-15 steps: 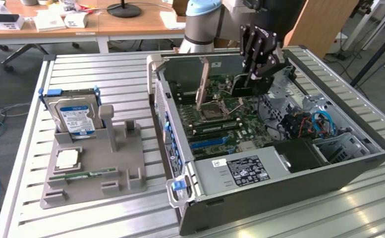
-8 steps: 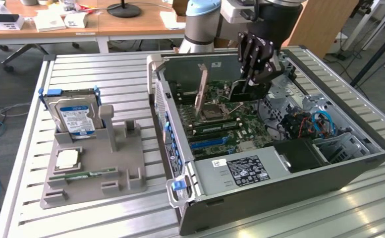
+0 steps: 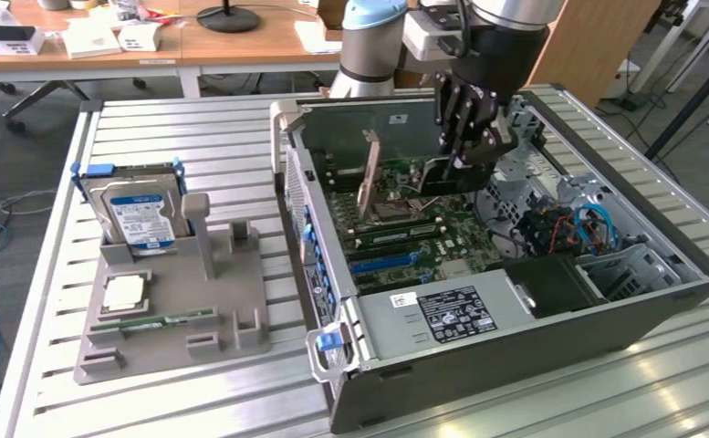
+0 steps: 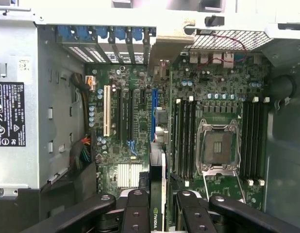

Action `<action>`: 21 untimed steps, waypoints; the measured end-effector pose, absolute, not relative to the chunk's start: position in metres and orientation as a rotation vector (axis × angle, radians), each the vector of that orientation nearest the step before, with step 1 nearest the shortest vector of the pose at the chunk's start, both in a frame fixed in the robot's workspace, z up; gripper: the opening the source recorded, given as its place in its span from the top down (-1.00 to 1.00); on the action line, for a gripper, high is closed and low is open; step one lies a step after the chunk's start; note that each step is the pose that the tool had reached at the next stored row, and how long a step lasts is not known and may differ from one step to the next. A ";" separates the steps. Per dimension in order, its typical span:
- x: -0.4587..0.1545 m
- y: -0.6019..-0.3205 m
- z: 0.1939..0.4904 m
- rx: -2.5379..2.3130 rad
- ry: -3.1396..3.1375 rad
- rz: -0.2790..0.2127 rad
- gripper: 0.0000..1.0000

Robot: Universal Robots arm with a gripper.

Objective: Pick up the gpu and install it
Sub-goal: 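Insert the gpu into the slot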

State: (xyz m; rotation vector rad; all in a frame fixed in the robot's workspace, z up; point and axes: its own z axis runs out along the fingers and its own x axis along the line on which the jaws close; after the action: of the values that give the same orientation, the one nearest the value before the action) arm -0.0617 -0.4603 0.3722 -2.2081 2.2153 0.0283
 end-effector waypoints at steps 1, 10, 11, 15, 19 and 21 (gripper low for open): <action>-0.062 -0.460 0.370 -2.208 2.215 0.028 0.47; -0.062 -0.460 0.354 -2.208 2.215 0.028 0.47; -0.062 -0.460 0.354 -2.208 2.215 0.028 0.47; -0.062 -0.460 0.354 -2.208 2.215 0.028 0.47; -0.062 -0.460 0.349 -2.208 2.215 0.028 0.47; -0.062 -0.460 0.345 -2.208 2.215 0.028 0.47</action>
State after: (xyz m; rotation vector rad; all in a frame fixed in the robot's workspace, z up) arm -0.0617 -0.4603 0.3453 -2.2081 2.2153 0.0283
